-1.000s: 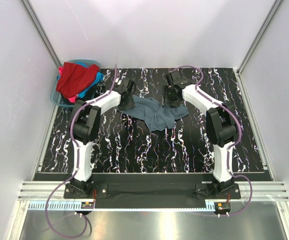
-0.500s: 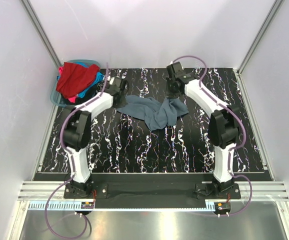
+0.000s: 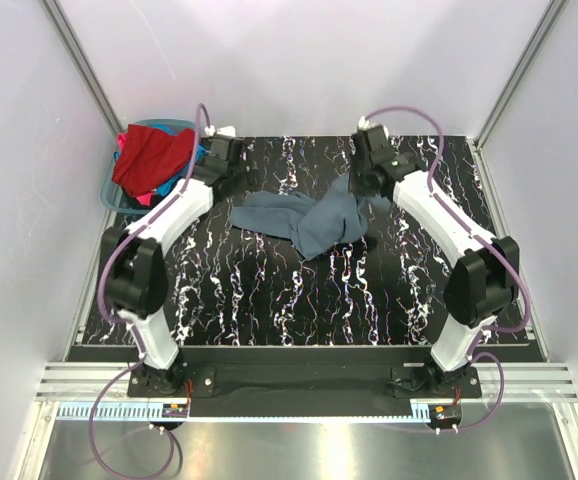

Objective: Fold and stack the t-shirts
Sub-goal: Flatten the tshirt out

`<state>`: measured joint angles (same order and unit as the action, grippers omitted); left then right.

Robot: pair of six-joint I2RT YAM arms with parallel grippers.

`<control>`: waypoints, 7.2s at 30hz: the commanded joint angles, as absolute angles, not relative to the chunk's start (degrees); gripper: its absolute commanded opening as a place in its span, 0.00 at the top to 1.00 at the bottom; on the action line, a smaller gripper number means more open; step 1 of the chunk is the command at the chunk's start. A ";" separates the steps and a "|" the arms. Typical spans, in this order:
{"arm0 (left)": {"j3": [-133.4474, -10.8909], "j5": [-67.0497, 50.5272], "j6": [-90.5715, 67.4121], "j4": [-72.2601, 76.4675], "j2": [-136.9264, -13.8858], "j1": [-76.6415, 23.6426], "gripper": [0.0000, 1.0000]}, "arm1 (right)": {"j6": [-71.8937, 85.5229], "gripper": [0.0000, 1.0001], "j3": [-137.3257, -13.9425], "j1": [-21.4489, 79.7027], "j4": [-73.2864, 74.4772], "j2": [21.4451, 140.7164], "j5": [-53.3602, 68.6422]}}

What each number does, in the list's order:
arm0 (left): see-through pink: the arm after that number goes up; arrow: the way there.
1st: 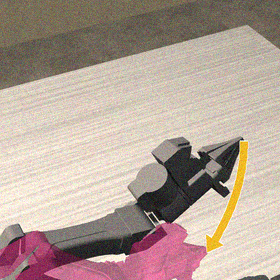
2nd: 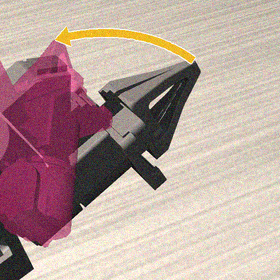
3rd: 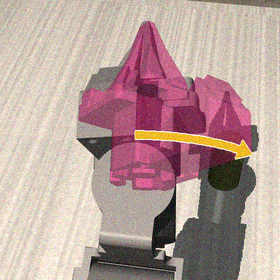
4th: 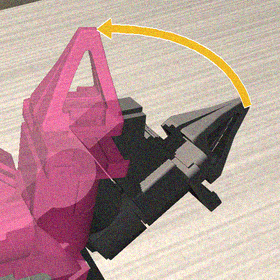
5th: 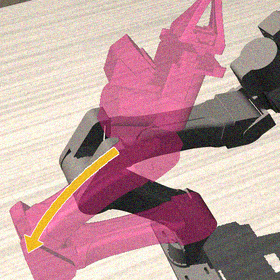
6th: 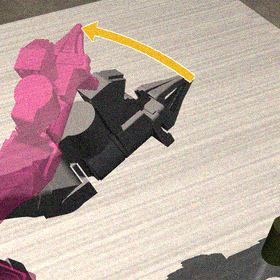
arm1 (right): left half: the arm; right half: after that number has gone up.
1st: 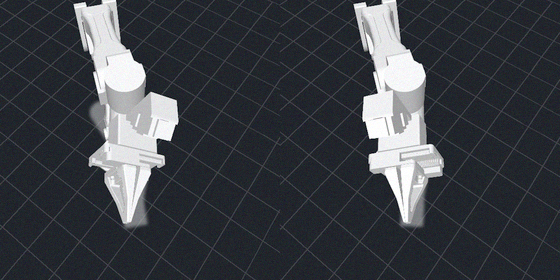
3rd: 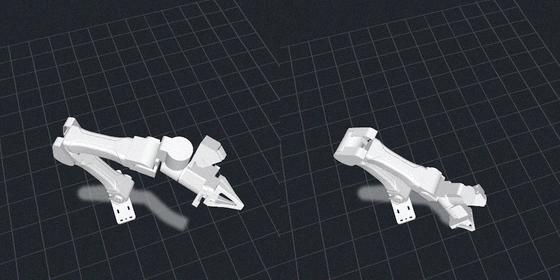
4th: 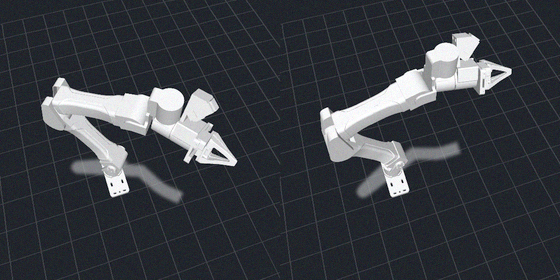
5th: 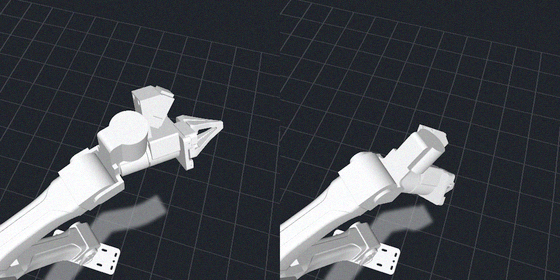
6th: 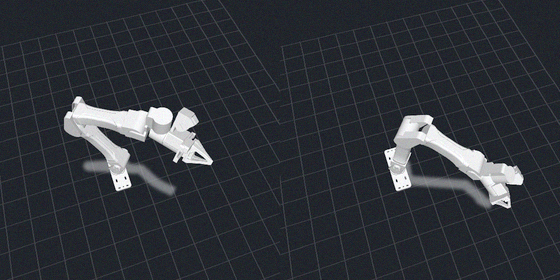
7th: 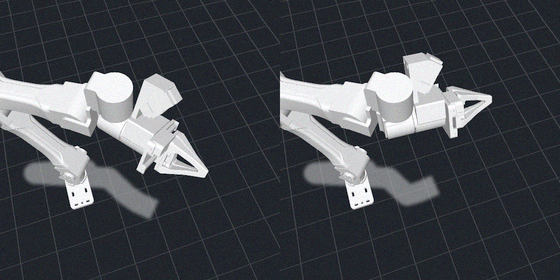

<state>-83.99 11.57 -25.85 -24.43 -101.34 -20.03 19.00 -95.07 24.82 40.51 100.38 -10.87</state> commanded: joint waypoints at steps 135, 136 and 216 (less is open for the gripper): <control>-103.59 11.34 -17.14 -40.51 -90.79 -13.36 1.00 | 3.70 1.00 -151.54 26.98 48.17 120.80 -30.49; -104.75 10.64 -17.05 -40.69 -91.05 -12.84 1.00 | 3.52 1.00 -149.87 26.90 47.64 119.11 -31.11; -89.02 1.14 -26.62 -34.81 -112.49 -20.74 0.28 | 33.72 1.00 -84.95 25.84 62.38 95.21 -17.33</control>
